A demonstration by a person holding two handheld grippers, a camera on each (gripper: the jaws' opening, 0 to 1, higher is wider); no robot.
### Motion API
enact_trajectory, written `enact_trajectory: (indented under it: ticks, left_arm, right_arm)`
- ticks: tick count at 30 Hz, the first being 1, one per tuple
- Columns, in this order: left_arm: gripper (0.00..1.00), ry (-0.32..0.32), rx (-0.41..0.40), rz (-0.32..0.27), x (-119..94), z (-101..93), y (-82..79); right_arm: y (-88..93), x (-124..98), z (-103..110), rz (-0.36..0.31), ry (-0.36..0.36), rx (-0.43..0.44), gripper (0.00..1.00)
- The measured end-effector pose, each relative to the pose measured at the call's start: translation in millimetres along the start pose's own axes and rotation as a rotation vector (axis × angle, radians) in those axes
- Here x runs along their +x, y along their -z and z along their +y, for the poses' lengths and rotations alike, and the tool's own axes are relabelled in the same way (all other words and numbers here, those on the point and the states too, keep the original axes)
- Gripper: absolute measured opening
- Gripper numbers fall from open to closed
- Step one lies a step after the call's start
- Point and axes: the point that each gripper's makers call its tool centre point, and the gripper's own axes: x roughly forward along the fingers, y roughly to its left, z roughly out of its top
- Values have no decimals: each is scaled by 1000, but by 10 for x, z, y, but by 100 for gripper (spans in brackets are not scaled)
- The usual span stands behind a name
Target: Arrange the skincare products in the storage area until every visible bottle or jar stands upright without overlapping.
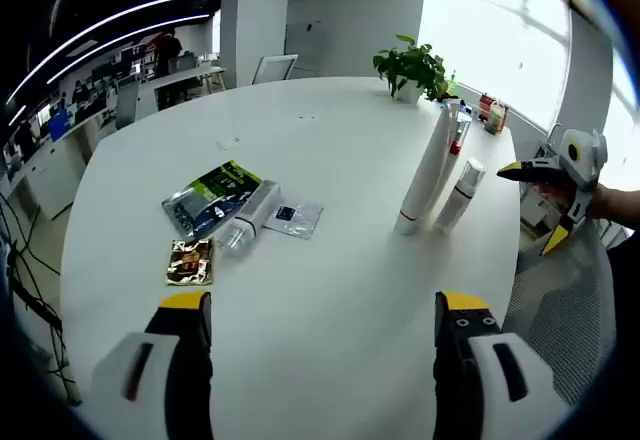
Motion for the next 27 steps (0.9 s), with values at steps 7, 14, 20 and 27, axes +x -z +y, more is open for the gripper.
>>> enact_trajectory:
  ticks: [7,14,20,27]
  left_arm:
    - [79,5,-21,-13,156,82,-114]
    - [75,3,-16,9,440,303,-178]
    - [71,15,2,35,514,295,-197]
    - [66,25,28,65,690,498,-249]
  right_arm:
    - [12,5,-7,7,1,3,99]
    - [60,27,-23,23,1,2,98]
    - [88,32,-25,36,-2,2,98]
    - [94,33,-27,44,-1,12,97]
